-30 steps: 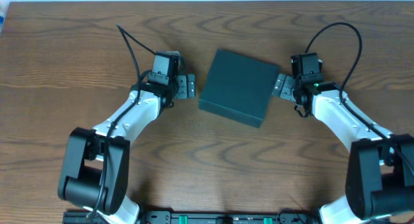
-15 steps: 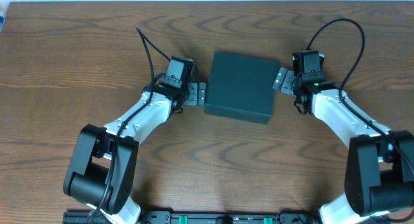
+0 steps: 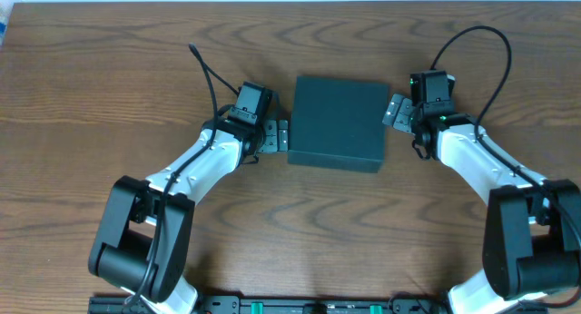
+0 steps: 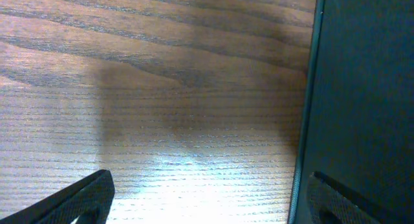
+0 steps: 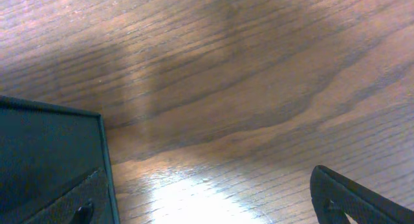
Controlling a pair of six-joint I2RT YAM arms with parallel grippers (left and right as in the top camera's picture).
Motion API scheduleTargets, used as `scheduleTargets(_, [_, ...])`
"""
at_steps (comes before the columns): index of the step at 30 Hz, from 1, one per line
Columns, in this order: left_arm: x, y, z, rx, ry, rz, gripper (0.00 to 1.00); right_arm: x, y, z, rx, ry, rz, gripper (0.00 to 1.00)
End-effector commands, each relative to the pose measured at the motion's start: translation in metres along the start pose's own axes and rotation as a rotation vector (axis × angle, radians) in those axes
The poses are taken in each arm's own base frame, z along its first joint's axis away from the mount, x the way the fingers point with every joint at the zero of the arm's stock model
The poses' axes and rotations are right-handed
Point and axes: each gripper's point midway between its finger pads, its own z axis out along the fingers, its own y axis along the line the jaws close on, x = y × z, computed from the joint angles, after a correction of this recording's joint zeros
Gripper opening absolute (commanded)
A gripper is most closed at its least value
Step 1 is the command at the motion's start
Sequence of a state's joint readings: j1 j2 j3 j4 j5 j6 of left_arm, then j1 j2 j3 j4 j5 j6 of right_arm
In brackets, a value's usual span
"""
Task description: Pack container
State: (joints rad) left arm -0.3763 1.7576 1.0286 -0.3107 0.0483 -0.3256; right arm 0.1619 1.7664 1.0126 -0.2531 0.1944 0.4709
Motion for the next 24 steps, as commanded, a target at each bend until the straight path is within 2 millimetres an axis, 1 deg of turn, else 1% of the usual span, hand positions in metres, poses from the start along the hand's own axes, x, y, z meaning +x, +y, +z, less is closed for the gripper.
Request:
scheduleTargets(1, [-0.006, -0.006, -0.009, 0.013, -0.025, -0.017, 0.96, 0.019, 0.019, 0.007, -0.09, 0.073, -0.011, 0.99])
scheduleTargets(4, [-0.006, -0.006, -0.011, 0.013, -0.028, -0.018, 0.96, 0.02, 0.026, 0.005, -0.105, 0.068, -0.023, 0.99])
scheduleTargets(8, [-0.012, -0.004, -0.016, 0.01, -0.049, -0.029, 0.96, 0.027, 0.041, 0.002, -0.125, 0.07, -0.047, 0.99])
scheduleTargets(13, [-0.016, 0.006, -0.023, -0.021, -0.066, -0.037, 0.96, 0.03, 0.054, -0.001, -0.149, 0.063, -0.052, 0.99])
scheduleTargets(17, [-0.019, 0.015, -0.025, -0.037, -0.07, -0.056, 0.96, 0.033, 0.062, -0.003, -0.161, 0.064, -0.066, 0.99])
scheduleTargets(24, [-0.023, 0.027, -0.025, -0.051, -0.076, -0.069, 0.95, 0.039, 0.068, -0.005, -0.169, 0.074, -0.061, 0.99])
